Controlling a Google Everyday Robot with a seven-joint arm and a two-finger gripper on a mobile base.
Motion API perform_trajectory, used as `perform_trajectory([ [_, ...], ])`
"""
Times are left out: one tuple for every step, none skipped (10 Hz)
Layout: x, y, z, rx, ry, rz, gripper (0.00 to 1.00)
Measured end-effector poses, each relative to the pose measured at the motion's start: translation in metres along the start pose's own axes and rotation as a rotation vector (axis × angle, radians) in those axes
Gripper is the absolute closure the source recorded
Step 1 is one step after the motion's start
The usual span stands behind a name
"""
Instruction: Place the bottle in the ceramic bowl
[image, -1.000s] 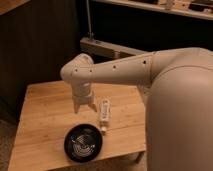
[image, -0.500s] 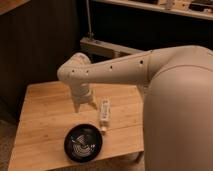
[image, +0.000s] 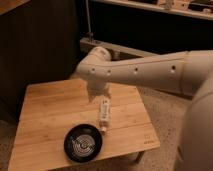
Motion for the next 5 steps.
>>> perform_trajectory([
  [-0.003,-0.014,-0.001,-0.03,-0.015,0.005,0.35],
  [-0.006,-0.026,0.001,-0.072,-0.02,0.017,0.35],
  [-0.013,-0.038,0.006,-0.103,-0.016,0.033,0.35],
  [-0.017,-0.048,0.011,-0.119,-0.01,0.045,0.35],
  [-0.021,-0.052,0.019,-0.146,0.004,0.057,0.35],
])
